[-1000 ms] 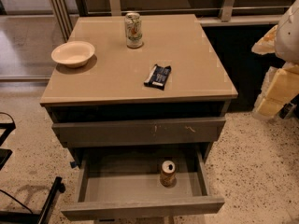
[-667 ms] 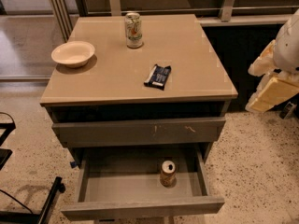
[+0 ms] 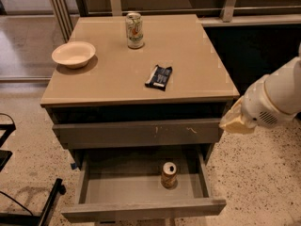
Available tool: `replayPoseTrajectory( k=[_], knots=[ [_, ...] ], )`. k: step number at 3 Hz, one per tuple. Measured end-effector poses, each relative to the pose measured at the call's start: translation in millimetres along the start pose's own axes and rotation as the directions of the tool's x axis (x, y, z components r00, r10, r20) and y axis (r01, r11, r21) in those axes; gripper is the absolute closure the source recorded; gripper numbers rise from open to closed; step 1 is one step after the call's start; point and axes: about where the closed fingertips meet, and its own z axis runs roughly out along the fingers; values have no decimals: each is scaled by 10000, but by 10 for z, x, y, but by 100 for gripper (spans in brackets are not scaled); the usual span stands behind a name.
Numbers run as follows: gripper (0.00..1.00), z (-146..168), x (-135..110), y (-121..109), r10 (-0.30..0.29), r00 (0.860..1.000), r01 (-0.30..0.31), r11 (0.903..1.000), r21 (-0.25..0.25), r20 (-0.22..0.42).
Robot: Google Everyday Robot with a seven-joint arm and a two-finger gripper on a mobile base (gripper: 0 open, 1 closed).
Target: Pick orange can from middle drawer and place on counter
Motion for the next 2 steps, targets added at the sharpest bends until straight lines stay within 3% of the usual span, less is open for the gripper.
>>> replayPoseTrajectory(
  k=[1, 2],
  knots=[
    [100, 552, 126, 136, 661, 9964, -644, 9974, -327, 527],
    [100, 572, 116, 119, 656, 9962, -645, 9977, -213, 575]
  ],
)
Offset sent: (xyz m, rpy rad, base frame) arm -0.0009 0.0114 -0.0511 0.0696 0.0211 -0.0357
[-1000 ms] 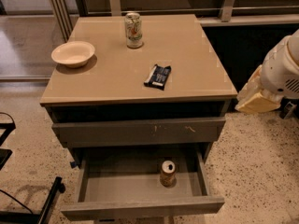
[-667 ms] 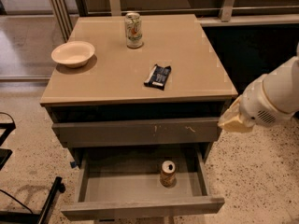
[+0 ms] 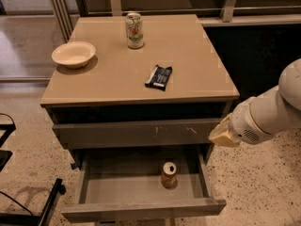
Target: Pick orange can from middle drawer and place on counter
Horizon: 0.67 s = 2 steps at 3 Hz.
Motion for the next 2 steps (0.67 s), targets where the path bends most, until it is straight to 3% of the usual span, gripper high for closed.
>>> replayPoseTrajectory(
  k=[1, 2],
  knots=[
    [100, 97, 134, -16, 55, 10000, -55, 9999, 106, -68],
    [100, 431, 353, 93, 131, 9997, -130, 9999, -56, 183]
  ],
)
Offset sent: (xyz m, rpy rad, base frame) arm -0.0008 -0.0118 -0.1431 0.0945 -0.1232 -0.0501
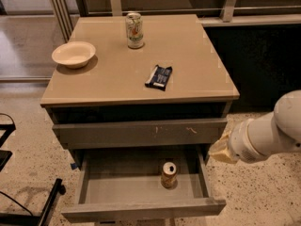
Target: Pick orange can from middle drawer and place on counter
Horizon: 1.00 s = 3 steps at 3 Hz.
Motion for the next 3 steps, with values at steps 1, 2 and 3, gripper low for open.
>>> replayPoseTrajectory(
  k=[1, 2, 3],
  knots=[
    [100, 687, 299, 55, 183, 9945, -206, 9996, 217, 1029],
    [100, 1159, 462, 52, 521, 9830, -563, 9982, 188, 1762],
    [100, 1152, 458, 54, 511, 9832, -553, 9983, 188, 1753]
  ],
)
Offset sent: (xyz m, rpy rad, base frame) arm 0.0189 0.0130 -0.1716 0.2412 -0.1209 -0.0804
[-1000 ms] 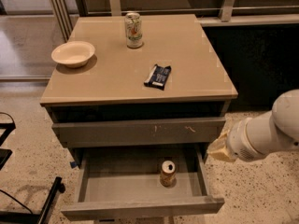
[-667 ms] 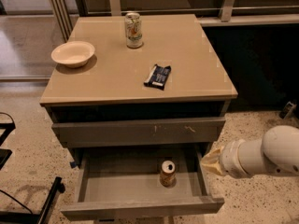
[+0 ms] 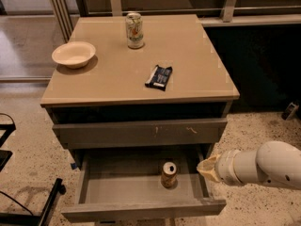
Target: Pick orange can from middle drawer and place on counter
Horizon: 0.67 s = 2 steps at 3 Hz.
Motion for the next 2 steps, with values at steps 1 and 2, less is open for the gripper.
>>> replayPoseTrajectory(
  k=[1, 2],
  knots=[
    [100, 105, 158, -25, -192, 9997, 192, 9998, -9, -130],
    [83, 373, 388, -27, -231, 9997, 231, 9997, -101, -37]
  ],
)
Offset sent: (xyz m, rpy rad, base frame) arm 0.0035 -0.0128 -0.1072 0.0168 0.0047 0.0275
